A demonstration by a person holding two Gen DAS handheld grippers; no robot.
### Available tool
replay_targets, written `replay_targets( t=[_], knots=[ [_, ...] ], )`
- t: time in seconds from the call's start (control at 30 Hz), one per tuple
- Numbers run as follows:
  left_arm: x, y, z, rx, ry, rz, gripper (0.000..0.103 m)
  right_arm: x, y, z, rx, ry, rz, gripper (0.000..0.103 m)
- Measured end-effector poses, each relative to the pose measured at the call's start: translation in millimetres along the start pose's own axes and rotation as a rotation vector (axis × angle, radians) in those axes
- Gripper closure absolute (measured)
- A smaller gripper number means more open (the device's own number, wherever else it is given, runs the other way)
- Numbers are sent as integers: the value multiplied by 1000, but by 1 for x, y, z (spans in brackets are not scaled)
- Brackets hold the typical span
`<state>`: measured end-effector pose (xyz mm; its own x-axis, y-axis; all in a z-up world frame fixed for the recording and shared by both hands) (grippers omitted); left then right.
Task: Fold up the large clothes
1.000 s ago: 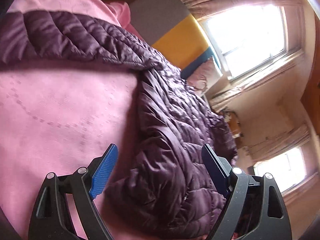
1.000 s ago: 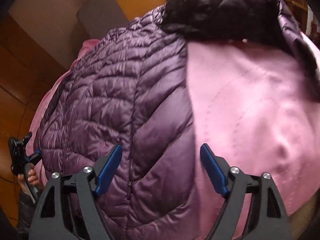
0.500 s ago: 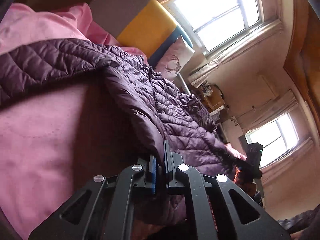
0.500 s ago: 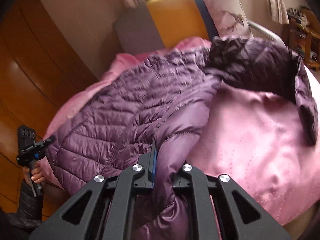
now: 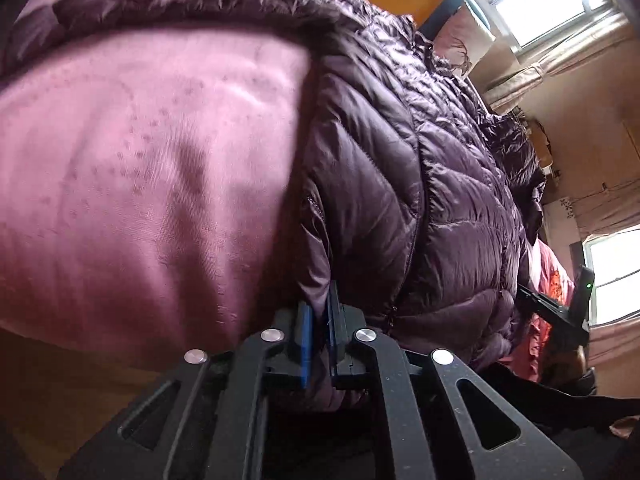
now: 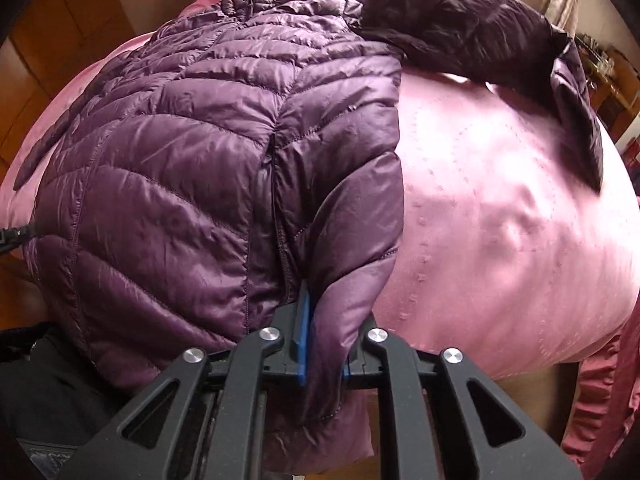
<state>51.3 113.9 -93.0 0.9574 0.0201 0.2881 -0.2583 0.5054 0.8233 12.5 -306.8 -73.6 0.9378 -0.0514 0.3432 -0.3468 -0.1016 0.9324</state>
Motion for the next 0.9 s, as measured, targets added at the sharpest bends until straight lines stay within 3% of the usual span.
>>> replay_targets(
  t=[0.03,0.07,0.1,0.13,0.17,0.27,0.37,0.57,0.8,0.83,0.9],
  knots=[
    [4,8,-2,-5,6,37,86,3,7,0,1,-3,15,80],
    [8,12,-6,-5,24,69,65,7,12,-3,-2,-8,38,74],
    [12,22,-13,1,61,118,50,11,18,-5,-4,-11,68,56],
    [16,35,-25,15,125,194,27,15,25,-12,-10,-9,111,39],
    [21,43,-36,26,182,254,25,24,30,-20,-13,-1,159,34],
    [38,63,-70,95,316,348,25,42,33,-53,19,51,250,27],
    [56,82,-115,262,441,418,25,72,14,-100,57,106,293,20],
    [67,117,-189,454,697,550,23,112,-43,-170,129,173,259,20],
    [92,115,-232,368,782,587,23,120,-79,-179,135,144,235,12],
    [94,115,-236,377,769,579,29,119,-82,-177,143,140,236,12],
    [99,113,-243,411,721,560,64,117,-85,-175,144,143,245,11]
  ],
)
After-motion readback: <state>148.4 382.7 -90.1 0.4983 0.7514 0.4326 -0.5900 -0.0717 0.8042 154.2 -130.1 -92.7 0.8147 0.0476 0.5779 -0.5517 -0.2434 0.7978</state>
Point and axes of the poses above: each gripper's, at about its wrist camera, not at the fingertips, and y roughly against the way its jaws point, z to its right, x to its top, the point moved 1 cm from there along -y, roughly the way its jaws point, and after that the axes turned 2 degrees about x, right-handed, at the moved point
